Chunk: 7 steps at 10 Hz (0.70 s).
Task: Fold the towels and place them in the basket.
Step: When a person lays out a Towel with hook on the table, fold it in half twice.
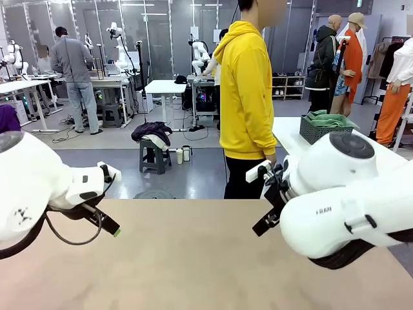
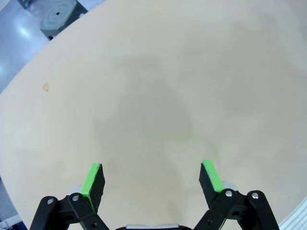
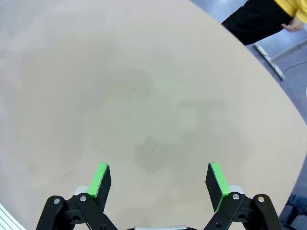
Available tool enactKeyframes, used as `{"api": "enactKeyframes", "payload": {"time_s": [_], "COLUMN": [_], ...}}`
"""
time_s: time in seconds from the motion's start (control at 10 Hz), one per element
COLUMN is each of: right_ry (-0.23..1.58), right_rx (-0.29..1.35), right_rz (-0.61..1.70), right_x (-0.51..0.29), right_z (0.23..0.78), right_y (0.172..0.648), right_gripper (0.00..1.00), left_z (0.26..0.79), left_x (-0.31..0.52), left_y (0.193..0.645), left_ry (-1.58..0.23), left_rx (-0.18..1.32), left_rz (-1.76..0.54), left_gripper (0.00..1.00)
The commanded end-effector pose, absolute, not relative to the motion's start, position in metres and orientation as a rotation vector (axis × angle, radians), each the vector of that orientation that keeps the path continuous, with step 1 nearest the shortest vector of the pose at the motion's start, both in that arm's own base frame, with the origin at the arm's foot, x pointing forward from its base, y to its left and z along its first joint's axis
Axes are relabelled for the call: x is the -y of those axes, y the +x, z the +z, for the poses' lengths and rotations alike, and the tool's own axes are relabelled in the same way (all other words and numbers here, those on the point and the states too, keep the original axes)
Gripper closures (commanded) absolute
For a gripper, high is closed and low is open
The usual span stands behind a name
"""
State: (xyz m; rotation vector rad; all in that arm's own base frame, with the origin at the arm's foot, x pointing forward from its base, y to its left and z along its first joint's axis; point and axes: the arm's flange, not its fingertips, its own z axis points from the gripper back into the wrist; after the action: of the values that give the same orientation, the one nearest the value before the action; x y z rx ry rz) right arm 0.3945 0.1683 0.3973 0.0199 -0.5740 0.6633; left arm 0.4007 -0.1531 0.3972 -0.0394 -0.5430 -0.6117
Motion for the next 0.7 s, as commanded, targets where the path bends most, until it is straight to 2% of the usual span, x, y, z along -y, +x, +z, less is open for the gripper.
{"api": "enactKeyframes", "payload": {"time_s": [0.0, 0.1, 0.3, 0.6], "right_ry": [0.088, 0.109, 0.214, 0.655], "right_rx": [0.546, 0.529, 0.479, 0.341], "right_rz": [0.631, 0.621, 0.600, 0.588], "right_x": [-0.162, -0.157, -0.138, -0.054], "right_z": [0.436, 0.447, 0.470, 0.503], "right_y": [0.392, 0.391, 0.387, 0.382], "right_gripper": [0.00, 0.00, 0.00, 0.00], "left_z": [0.432, 0.443, 0.471, 0.516], "left_x": [0.144, 0.143, 0.127, 0.041], "left_y": [0.396, 0.391, 0.384, 0.366], "left_ry": [-0.108, -0.122, -0.333, -0.760], "left_rx": [0.486, 0.460, 0.384, 0.273], "left_rz": [-0.663, -0.681, -0.722, -0.773], "left_gripper": [0.00, 0.00, 0.00, 0.00]}}
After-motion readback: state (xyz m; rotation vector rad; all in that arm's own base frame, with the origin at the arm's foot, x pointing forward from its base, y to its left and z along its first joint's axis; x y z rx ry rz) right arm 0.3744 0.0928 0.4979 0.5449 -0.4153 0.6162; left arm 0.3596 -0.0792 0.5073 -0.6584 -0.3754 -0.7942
